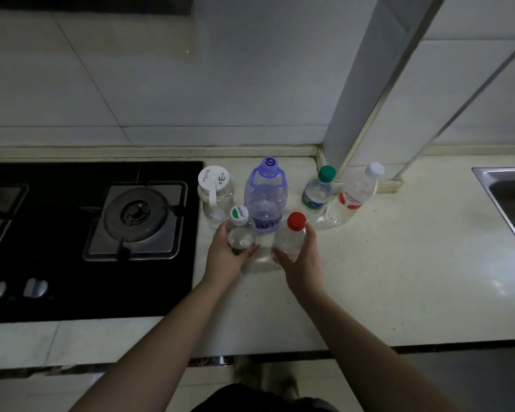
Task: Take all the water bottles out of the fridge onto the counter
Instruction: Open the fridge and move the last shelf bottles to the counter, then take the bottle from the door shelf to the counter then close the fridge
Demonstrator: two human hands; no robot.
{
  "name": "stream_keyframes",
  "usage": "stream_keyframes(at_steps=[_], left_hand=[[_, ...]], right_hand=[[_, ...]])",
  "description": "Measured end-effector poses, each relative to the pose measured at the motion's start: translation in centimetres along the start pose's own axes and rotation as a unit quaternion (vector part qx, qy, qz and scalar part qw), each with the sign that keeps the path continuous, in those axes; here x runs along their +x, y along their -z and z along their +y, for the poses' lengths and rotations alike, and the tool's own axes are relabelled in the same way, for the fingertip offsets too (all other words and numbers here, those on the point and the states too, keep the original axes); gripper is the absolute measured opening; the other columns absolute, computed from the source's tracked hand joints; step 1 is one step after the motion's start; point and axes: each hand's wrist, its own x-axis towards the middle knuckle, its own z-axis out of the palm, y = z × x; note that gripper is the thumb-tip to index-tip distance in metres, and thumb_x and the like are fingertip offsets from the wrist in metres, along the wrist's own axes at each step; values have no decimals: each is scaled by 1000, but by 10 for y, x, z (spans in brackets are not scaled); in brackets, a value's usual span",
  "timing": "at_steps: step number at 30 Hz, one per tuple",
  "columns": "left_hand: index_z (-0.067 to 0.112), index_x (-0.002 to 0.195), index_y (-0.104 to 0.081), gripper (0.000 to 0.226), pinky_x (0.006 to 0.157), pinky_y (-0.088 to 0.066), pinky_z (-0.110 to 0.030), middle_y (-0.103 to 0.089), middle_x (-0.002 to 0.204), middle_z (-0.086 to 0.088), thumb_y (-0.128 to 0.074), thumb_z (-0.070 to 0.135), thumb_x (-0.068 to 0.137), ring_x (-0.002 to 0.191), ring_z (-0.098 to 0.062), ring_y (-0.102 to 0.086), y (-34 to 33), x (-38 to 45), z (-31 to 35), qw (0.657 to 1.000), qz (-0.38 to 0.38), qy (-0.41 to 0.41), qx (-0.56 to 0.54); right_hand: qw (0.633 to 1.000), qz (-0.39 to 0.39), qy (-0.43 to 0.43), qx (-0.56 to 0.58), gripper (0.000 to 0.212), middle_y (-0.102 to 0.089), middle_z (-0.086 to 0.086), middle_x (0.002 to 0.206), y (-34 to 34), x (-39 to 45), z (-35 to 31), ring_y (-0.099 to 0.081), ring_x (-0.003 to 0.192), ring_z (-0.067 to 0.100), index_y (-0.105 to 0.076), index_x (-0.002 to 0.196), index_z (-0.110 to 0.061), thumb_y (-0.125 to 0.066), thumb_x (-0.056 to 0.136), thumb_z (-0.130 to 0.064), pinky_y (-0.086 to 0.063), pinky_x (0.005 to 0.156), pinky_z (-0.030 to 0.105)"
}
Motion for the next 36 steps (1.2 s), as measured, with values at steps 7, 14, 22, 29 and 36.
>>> stream_keyframes(at_steps=[7,14,22,29,36], left_hand=[[22,142,-37,95,97,-47,-30,-59,132,2,-89,34,62,120,-16,-58,-6,-22,2,998,14,32,48],[6,143,-41,75,104,-42,-37,-51,137,-16,-73,34,82,124,-30,-52,-1,-69,12,975,36,43,215],[14,145,-38,70,103,-40,-42,-46,142,-9,-64,43,86,132,-27,-41,0,-111,35,941,44,-26,336],[19,151,-32,74,104,-37,-41,-39,150,-3,-54,53,89,140,-20,-33,20,-156,29,893,55,-30,446],[31,156,-6,80,114,-26,-49,-25,159,-1,-40,63,90,147,-21,-18,85,-210,20,872,132,29,471]], right_hand=[[998,-55,11,-39,106,-37,5,152,13,1,-2,-36,139,22,-20,153,-22,-86,70,-24,-33,114,40],[979,-149,-38,-137,93,-20,16,158,42,-16,1,-21,145,31,-13,153,-5,-67,88,-44,-23,118,40],[972,-184,11,-143,55,-45,9,142,57,-49,8,-44,130,25,-44,139,-11,-60,94,-38,-35,104,32],[945,-256,119,-167,62,-41,10,149,28,-81,-10,-41,135,26,-35,149,-15,-55,96,-41,-33,110,37],[896,-330,253,-155,60,-42,9,148,-30,-129,-61,-39,136,23,-31,151,-17,-54,98,-35,-31,113,35]])
